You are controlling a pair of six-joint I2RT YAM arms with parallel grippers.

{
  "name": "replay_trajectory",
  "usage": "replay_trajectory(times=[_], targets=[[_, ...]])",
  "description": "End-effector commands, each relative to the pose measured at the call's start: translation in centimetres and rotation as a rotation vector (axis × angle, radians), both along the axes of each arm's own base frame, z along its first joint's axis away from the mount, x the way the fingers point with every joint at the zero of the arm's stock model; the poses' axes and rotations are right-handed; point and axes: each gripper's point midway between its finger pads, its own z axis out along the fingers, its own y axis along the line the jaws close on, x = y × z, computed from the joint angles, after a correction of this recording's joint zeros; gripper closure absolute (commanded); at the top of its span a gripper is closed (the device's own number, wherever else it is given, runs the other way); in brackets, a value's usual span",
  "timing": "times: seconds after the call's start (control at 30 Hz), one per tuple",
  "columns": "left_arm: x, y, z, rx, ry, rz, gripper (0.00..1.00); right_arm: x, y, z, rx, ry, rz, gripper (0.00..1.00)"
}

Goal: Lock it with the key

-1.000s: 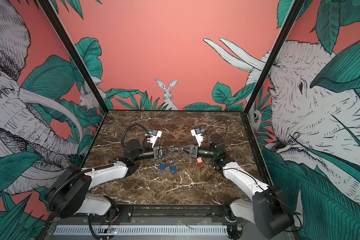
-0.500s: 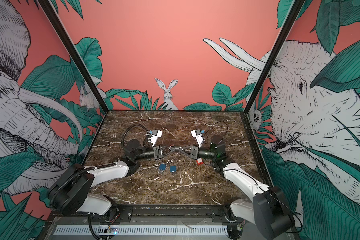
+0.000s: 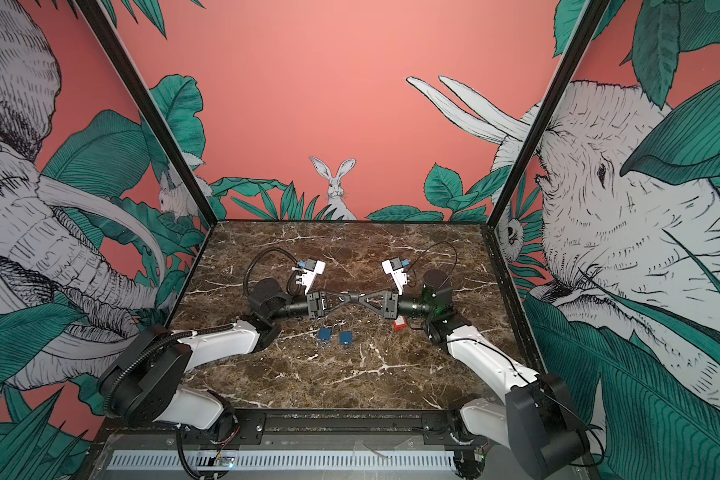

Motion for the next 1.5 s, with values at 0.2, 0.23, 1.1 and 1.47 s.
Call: replay_trajectory(times=[0.2,0.23,1.1,1.47], targets=[[-0.5,-0.4,1.8,-0.041,-0.039,-0.045,0.91,0.2,0.2,0.6,0.03,-0.049,0.008,1.0],[-0.6,-0.4,1.9,-0.042,-0.041,-0.044,0.89,0.2,0.2,0.4,0.028,-0.046,0.007,1.0],[-1.2,-0.4,2.3,-0.052,-0.062,-0.06,0.86,1.3,0.5,-1.7,-0.011,0.019,-0.012,1.0],[-0.7,-0.1,1.4,-0.018,-0.061,-0.007,1.0,1.9,0.1,-2.1,-0.019,0.031,-0.044,1.0]])
